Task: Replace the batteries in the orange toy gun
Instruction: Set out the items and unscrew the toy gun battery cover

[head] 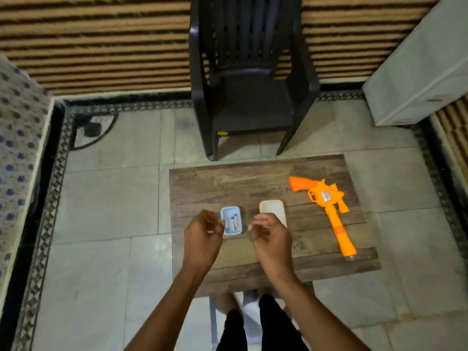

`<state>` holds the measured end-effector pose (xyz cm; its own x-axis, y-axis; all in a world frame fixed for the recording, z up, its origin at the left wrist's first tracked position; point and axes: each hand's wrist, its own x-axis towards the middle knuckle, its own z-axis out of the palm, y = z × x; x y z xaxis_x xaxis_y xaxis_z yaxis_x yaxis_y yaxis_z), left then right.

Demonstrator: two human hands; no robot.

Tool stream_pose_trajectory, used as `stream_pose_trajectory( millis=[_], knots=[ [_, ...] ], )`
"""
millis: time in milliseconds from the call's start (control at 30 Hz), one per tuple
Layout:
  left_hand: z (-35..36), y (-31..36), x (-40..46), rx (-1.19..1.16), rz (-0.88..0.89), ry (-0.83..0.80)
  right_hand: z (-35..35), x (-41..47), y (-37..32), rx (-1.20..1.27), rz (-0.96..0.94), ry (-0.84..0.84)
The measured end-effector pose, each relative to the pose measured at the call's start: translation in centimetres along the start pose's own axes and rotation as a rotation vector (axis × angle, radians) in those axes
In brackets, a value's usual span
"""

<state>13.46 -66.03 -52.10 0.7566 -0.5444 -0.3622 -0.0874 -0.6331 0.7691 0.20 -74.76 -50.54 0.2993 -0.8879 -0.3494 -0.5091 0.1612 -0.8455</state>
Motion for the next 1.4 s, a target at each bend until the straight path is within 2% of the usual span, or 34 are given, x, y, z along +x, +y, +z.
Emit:
stream_pose_trajectory(
  millis=[233, 433, 700, 867, 1033, 1233, 1400],
  knots=[
    [-2.0, 12.4, -8.8, -0.232, 0.175, -0.1, -10.0, -6.0, -7.0, 0.235, -0.088, 0.133],
    [1.3, 19.0, -14.1, -0.276, 0.319, -0.203, -18.8, -8.7, -7.7, 0.317, -0.155, 0.272],
    [11.8, 26.8, -21.5, -0.292, 0.476, -0.337, -33.6, -11.3, -4.2, 0.44, -0.158, 0.476],
    [19.4, 31.8, -27.4, -0.311, 0.515, -0.356, -44.1, -11.8, -1.7, 0.46, -0.174, 0.499],
    [26.5, 36.5, -31.8, -0.311, 0.536, -0.306, -53.7, -10.4, 0.2, 0.419, -0.209, 0.486],
    [32.6, 40.4, -32.1, -0.289, 0.571, -0.273, -60.7, -5.9, 1.5, 0.435, -0.227, 0.468],
    [38.1, 44.2, -28.2, -0.321, 0.573, -0.259, -64.7, 0.5, 1.8, 0.401, -0.235, 0.473]
  ],
)
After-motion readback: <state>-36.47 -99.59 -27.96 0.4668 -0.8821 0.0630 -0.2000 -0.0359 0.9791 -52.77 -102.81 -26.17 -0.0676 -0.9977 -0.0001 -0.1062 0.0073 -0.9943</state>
